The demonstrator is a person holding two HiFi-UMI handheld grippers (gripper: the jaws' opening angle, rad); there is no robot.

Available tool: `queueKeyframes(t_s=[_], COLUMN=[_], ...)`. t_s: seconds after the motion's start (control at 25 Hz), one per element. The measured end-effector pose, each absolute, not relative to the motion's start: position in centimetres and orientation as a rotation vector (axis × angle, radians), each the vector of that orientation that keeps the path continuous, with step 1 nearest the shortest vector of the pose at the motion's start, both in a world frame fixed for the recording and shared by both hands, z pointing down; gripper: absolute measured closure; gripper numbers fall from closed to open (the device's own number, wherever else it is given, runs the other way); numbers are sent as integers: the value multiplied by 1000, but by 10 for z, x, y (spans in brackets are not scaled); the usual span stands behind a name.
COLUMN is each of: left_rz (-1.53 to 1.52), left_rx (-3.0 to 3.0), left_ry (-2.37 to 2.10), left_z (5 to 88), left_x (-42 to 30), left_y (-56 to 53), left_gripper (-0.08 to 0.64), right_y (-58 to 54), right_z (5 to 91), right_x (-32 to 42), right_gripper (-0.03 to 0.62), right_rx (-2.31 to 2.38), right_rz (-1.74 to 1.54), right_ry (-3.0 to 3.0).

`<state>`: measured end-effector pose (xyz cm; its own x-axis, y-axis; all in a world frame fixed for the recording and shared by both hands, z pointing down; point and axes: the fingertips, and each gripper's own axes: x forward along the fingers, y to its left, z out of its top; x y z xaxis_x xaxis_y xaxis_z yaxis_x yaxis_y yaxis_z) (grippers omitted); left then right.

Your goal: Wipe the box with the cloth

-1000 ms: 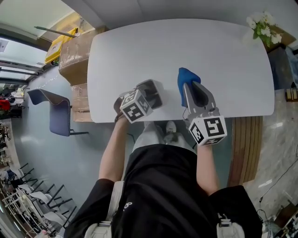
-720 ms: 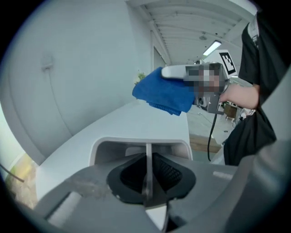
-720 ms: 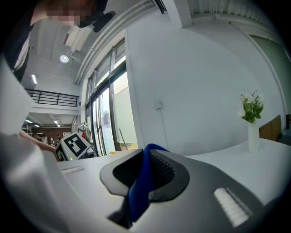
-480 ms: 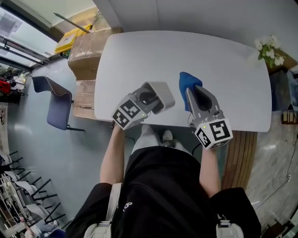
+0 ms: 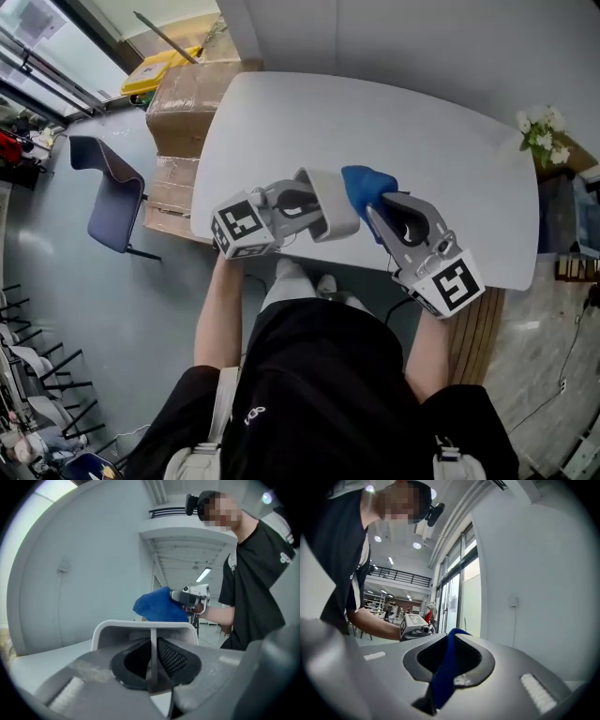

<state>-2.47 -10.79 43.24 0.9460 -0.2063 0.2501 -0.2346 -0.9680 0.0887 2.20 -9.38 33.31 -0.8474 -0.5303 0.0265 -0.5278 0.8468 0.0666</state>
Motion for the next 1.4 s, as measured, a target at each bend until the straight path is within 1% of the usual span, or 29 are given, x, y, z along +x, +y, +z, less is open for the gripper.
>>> queueKeyframes(t_s=[0.2,0.6,0.8,1.4], left_rz=[270,343,431,536], left_rx=[3013,3075,3101,3125], left_ry=[-282,-175,-118,134], left_z=[413,400,397,395], left_x=[-24,-21,-13,-2], left_y=[-100,-85,-79,-47], left_gripper=[512,512,512,512], right_y=[-66,-37,-32,-44], right_z=[326,333,338,328], right_x=[3,-18,-22,-25], right_gripper=[546,546,546,545], right_rx=[634,388,294,322], right_rz=[-139,-165,-264,-303], right_ry=[-3015,-3009,-2932,-2959])
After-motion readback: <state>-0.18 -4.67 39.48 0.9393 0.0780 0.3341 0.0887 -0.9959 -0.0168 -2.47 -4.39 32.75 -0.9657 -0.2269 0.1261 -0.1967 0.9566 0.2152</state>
